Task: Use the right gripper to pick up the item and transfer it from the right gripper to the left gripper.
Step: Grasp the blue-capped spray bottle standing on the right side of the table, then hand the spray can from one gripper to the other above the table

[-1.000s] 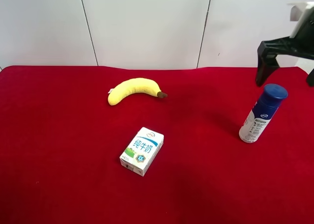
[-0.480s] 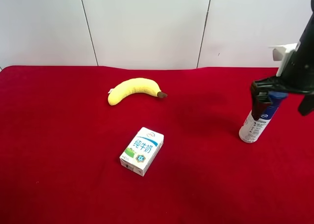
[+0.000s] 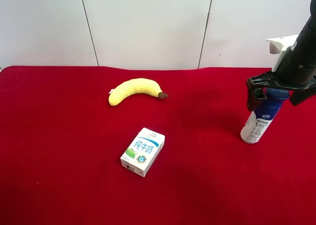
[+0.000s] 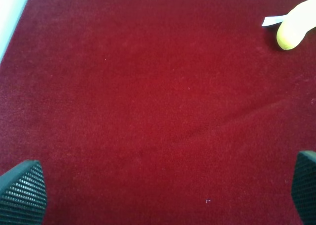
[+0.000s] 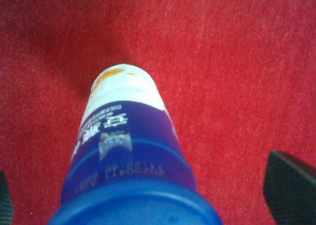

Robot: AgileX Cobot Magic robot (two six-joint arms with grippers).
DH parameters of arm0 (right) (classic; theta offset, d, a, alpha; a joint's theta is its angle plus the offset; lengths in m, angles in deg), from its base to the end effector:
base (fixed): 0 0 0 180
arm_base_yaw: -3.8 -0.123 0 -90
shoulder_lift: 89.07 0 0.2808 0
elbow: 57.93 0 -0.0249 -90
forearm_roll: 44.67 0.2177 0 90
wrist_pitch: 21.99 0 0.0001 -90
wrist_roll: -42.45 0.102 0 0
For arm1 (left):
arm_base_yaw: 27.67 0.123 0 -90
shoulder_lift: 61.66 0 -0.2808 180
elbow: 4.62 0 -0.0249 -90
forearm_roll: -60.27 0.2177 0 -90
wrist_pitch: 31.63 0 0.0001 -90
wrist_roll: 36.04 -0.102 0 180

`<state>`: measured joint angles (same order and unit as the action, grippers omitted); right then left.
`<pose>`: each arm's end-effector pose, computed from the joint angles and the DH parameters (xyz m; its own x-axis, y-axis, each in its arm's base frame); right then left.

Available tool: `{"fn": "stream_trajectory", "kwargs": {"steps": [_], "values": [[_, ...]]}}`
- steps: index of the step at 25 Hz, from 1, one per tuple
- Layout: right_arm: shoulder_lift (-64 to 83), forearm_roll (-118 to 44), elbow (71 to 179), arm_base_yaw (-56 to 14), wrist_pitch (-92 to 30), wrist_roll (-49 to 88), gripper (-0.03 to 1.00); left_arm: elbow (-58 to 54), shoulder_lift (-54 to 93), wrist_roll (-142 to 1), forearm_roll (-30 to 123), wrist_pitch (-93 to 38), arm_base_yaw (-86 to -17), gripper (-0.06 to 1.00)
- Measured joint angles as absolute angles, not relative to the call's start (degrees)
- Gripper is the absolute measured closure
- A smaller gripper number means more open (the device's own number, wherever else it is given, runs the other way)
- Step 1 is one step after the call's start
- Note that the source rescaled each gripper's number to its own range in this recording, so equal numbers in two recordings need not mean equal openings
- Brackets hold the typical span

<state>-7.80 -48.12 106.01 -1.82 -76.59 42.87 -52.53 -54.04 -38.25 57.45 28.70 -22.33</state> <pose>0.2686 0.0214 0.2317 -0.9752 -0.1236 -0.1836 -0.1157 0.9919 -0.0533 -0.0208 -0.0063 0.2595 -0.4345 -0.0264 -0.9003 -0.0485 0.9988 -0.0058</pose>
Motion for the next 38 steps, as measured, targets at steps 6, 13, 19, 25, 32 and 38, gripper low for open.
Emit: {"fn": "stream_trajectory", "kwargs": {"steps": [6,13,19,25,32,38], "values": [[-7.80,-48.12,106.01,-1.82,-76.59,42.45,0.35,-52.53,-54.04,-38.25,57.45,28.70,-22.33,-0.06],[-7.80,-47.84,106.01,-1.99,-76.46,42.45,0.97,-52.53,-54.04,-38.25,57.45,28.70,-22.33,-0.06],[-7.80,-47.64,106.32,-2.10,-76.64,42.45,0.97,-52.53,-54.04,-38.25,57.45,28.70,-22.33,-0.06],[-5.71,-45.21,110.37,-2.10,-79.60,42.45,0.97,-52.53,-54.04,-38.25,57.45,28.70,-22.33,-0.06],[-1.03,-41.24,111.39,-2.10,-82.96,41.63,0.97,-52.53,-54.04,-38.25,57.45,28.71,-22.33,-0.06],[2.58,-32.70,111.39,-2.10,-83.53,38.07,0.97,-52.53,-54.04,-38.25,57.45,28.71,-22.33,-0.06]]}}
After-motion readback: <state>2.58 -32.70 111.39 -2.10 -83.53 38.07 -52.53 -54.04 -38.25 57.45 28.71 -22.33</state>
